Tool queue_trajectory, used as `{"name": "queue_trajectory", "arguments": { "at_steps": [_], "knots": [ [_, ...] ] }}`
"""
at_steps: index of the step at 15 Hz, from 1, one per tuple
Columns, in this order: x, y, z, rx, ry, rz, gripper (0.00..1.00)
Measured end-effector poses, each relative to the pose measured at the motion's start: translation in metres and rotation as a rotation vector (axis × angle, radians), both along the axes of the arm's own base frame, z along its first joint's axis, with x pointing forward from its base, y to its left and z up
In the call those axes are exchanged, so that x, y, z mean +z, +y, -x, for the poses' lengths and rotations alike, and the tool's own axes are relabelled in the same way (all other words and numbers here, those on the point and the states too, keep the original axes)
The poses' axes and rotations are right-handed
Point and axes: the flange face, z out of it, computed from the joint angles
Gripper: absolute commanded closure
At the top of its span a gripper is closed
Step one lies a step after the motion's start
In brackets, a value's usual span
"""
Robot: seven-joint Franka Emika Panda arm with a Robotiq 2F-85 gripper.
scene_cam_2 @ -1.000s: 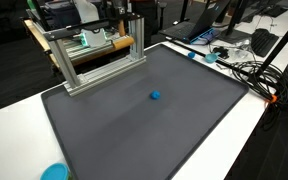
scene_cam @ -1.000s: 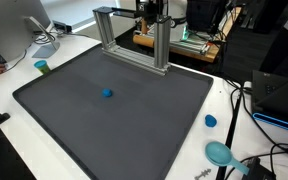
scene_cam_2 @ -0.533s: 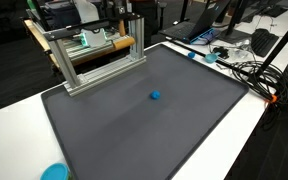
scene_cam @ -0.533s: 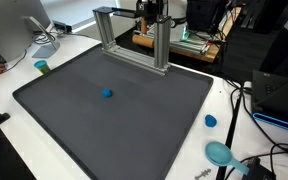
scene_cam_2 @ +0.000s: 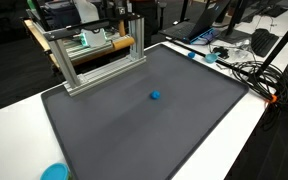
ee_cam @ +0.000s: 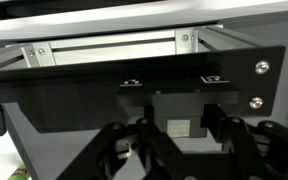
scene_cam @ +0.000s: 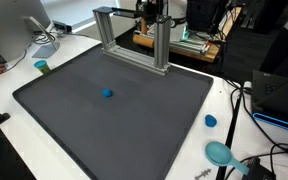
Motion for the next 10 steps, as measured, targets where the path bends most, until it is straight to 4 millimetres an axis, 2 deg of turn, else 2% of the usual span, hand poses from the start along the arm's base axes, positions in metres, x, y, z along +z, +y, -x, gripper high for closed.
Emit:
{"name": "queue_trajectory", "arguments": {
  "at_steps": [1,3,5,6,10],
  "knots": [
    [-0.0002,0.0003,0.0000,0.001,-0.001,0.002,0.53],
    [-0.0008,0.0011,-0.0001,0.003,-0.005,0.007,0.52],
    [-0.0013,0.0018,-0.0002,0.004,-0.010,0.012,0.59],
    [-0.0014,0.0022,-0.0001,0.005,-0.012,0.014,0.72],
    [-0.0011,0.0048,0.0012,0.010,-0.018,0.029,0.72]
  ]
}}
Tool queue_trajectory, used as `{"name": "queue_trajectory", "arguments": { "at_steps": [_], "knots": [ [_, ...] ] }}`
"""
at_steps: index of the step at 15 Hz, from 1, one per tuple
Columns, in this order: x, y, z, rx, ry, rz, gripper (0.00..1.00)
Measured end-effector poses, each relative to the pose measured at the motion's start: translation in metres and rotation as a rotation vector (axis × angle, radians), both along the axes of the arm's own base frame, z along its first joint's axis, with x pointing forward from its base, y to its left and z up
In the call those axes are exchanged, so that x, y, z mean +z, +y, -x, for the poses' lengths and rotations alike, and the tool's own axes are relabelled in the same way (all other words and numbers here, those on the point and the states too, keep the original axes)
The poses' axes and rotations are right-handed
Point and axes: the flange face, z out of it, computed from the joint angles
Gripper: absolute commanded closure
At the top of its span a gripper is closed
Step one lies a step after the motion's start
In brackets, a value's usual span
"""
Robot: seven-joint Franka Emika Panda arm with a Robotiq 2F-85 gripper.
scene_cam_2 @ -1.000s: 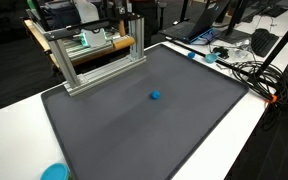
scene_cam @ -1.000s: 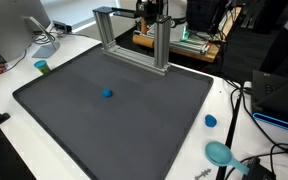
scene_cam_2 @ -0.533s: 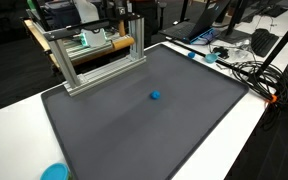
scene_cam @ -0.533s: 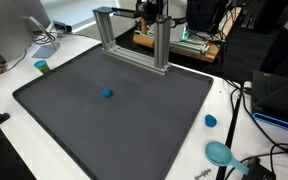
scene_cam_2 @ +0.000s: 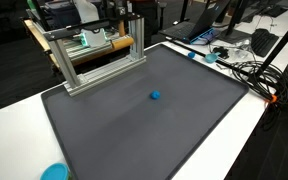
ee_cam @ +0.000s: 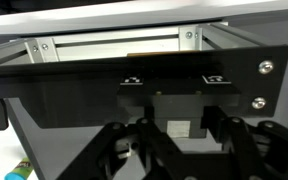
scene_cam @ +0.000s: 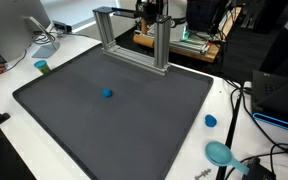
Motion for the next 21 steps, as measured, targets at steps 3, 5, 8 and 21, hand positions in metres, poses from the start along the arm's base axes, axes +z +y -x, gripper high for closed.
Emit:
{"name": "queue_trajectory", "arguments": {
  "at_steps": [3,5,8,21],
  "knots": [
    [0.000,0.003,0.000,0.003,-0.001,0.015,0.22],
    [0.000,0.005,0.000,0.004,0.001,0.025,0.16],
    [-0.008,0.012,0.002,0.011,0.022,0.039,0.55],
    [-0.008,0.006,-0.005,0.103,0.102,0.036,0.59]
  ]
}}
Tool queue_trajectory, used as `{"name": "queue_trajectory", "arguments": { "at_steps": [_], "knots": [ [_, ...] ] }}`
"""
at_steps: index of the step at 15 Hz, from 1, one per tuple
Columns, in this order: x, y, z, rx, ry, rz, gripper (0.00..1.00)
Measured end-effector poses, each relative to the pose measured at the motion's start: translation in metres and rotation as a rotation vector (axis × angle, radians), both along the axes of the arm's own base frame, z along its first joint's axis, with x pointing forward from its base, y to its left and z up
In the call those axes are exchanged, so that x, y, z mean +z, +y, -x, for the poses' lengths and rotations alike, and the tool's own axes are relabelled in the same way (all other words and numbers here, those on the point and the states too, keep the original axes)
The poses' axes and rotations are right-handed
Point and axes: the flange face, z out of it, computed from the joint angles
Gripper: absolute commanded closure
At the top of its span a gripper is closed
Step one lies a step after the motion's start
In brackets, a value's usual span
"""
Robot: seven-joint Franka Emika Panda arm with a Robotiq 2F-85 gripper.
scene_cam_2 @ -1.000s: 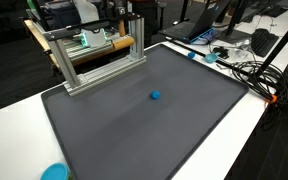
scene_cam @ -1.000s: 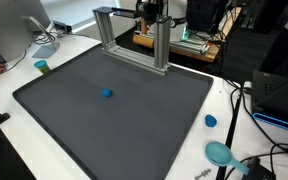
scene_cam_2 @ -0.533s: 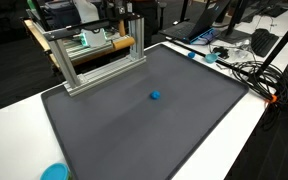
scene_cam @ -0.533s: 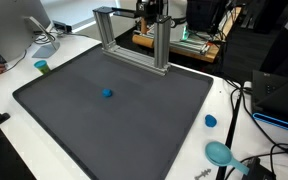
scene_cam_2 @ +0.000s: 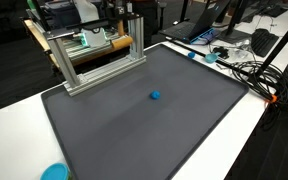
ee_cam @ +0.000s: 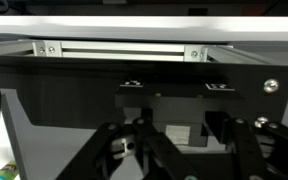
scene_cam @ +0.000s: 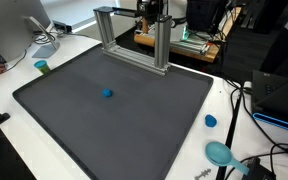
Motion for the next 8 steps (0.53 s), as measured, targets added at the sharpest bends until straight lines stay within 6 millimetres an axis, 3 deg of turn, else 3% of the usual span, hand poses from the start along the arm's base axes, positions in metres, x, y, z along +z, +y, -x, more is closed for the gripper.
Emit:
{"name": "queue_trajectory", "arguments": {
  "at_steps": [2,6,8],
  "knots": [
    [-0.001,0.002,-0.004,0.030,0.021,-0.016,0.56],
    [0.003,-0.007,-0.010,0.030,0.029,-0.028,0.78],
    [0.004,-0.009,-0.012,0.029,0.033,-0.034,0.78]
  ]
}}
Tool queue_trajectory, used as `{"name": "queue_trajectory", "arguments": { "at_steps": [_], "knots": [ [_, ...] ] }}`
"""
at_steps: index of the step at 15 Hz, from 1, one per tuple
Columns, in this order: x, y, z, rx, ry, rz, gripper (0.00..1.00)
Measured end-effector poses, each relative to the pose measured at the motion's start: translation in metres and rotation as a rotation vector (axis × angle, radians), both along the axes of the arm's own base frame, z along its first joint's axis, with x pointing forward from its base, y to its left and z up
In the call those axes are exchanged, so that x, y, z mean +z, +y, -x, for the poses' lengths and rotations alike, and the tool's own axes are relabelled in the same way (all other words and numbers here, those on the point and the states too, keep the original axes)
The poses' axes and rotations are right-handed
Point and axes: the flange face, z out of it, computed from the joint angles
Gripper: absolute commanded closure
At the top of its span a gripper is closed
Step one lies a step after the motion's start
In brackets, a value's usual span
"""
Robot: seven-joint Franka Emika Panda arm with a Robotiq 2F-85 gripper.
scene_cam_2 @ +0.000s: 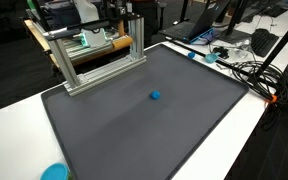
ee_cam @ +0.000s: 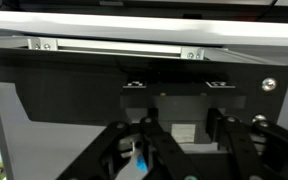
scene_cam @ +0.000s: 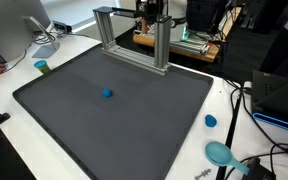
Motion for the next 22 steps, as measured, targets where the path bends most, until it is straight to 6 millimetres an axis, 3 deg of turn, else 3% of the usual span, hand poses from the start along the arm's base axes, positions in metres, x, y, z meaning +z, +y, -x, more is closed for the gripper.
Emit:
{"name": "queue_trajectory", "arguments": {
  "at_steps": [6,10,16,20,21,22],
  "knots": [
    [0.000,-0.002,-0.009,0.023,0.010,-0.018,0.78],
    [0.011,0.006,-0.038,-0.059,-0.109,-0.061,0.78],
    [0.022,0.046,-0.121,-0.136,-0.272,-0.022,0.78],
    [0.013,0.050,-0.190,-0.078,-0.256,0.073,0.78],
    [0.009,0.048,-0.204,-0.077,-0.233,0.081,0.53],
    [0.007,0.046,-0.216,-0.080,-0.203,0.075,0.53]
  ]
}}
